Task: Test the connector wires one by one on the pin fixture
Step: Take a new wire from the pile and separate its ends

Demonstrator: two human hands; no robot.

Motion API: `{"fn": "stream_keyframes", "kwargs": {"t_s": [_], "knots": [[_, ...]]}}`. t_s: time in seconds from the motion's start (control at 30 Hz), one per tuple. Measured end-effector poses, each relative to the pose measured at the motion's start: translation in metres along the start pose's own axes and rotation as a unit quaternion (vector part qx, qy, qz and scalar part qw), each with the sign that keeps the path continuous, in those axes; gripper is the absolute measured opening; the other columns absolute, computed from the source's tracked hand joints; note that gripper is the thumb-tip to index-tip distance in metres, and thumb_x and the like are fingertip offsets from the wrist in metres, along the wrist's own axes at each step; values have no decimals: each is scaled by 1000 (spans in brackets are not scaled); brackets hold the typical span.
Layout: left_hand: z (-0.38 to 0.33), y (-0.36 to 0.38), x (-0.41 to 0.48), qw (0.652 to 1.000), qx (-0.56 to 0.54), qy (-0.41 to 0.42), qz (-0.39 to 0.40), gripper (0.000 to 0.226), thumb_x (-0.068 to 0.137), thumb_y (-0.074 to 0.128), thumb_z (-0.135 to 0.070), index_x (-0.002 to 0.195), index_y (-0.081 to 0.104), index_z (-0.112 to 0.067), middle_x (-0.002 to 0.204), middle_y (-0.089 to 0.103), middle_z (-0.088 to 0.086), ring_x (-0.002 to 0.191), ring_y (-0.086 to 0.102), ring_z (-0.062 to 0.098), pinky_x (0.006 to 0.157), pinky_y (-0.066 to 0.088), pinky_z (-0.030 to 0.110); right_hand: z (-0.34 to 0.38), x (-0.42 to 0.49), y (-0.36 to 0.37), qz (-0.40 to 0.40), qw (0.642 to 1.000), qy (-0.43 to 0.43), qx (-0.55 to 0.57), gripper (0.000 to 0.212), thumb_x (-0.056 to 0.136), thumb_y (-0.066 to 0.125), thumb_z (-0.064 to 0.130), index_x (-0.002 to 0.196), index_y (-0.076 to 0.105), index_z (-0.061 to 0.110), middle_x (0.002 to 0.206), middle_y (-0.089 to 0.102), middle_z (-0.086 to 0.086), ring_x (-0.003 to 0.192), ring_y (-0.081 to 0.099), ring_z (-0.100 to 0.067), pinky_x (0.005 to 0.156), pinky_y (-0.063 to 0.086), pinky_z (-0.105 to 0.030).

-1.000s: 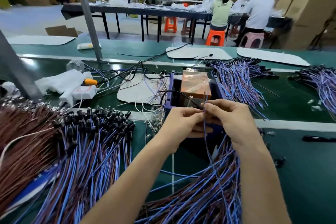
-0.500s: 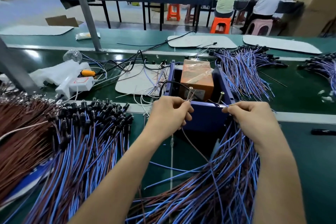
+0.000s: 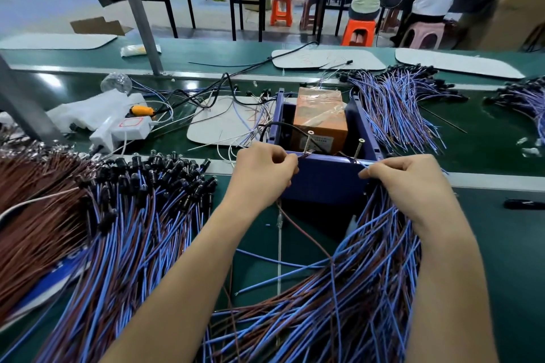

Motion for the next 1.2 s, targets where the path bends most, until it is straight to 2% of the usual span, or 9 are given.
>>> {"fn": "stream_keyframes", "kwargs": {"t_s": [0.17,0.3,0.4,0.53,0.6,0.7,0.8,0.97,1.2], "knots": [[-1,-1,0,1000,16,17,-15,35,90,58,-23,56,65,-21,37,53,-13,37,47,-2,41,33,9,2,-2,1,0,1000,-7,9,23,83,65,19,63,72,28,64,64,-9,58,45,-12,56,38,-24],[-1,-1,0,999,14,17,-23,33,90,58,-22,58,67,-19,37,52,-12,37,46,-2,41,32,8,1,-2,0,-5,1000,-4,5,22,83,64,19,65,73,27,37,45,8,47,37,-9,49,33,-26],[-3,-3,0,999,19,23,-34,30,89,58,-21,61,69,-17,38,52,-10,37,46,-2,41,32,8,-1,-1,-1,-12,1000,-5,14,21,81,65,19,62,72,26,32,40,9,42,35,-9,48,28,-26],[-4,-5,-1,999,14,27,-36,31,89,58,-21,59,67,-19,38,54,-11,39,46,-3,45,34,9,-4,0,-3,-16,1000,0,23,17,79,66,19,65,74,23,34,46,12,50,37,-12,50,29,-26],[-5,-5,-2,999,12,31,-34,31,89,58,-21,59,67,-19,39,54,-10,39,47,-2,45,34,9,-4,0,-2,-18,1000,-2,21,18,79,66,19,63,74,25,41,53,9,55,43,-12,51,33,-27],[-7,-7,-3,999,1,36,-38,31,90,58,-21,60,68,-18,41,55,-9,40,48,-2,45,34,8,-4,0,-1,-12,1000,-5,21,21,81,66,19,62,72,28,69,69,-6,65,52,-15,57,40,-23],[-6,-7,-2,998,1,34,-44,31,90,57,-21,61,68,-16,41,56,-8,40,49,-1,44,35,8,-4,1,-1,-5,1000,-4,16,17,82,65,19,70,76,25,70,69,-9,61,49,-15,57,40,-24],[-4,-5,-2,999,11,21,-23,32,90,58,-19,60,67,-13,43,56,-6,34,44,0,40,33,8,-4,1,1,-4,1000,-11,17,24,82,66,18,62,71,30,79,71,-5,71,55,-10,62,41,-21],[-4,-5,-3,999,33,16,-6,26,85,58,-16,63,70,-8,44,56,-4,33,43,1,36,31,10,-5,1,1,-6,1000,-12,17,24,82,66,18,62,71,30,85,72,-14,93,61,-27,64,42,-22]]}}
Point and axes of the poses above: each hand's wrist, its own x-axis towards the middle knuckle, its own y-axis out of the palm, z = x × y, the point moved 3 cm from there along x, towards the middle knuckle
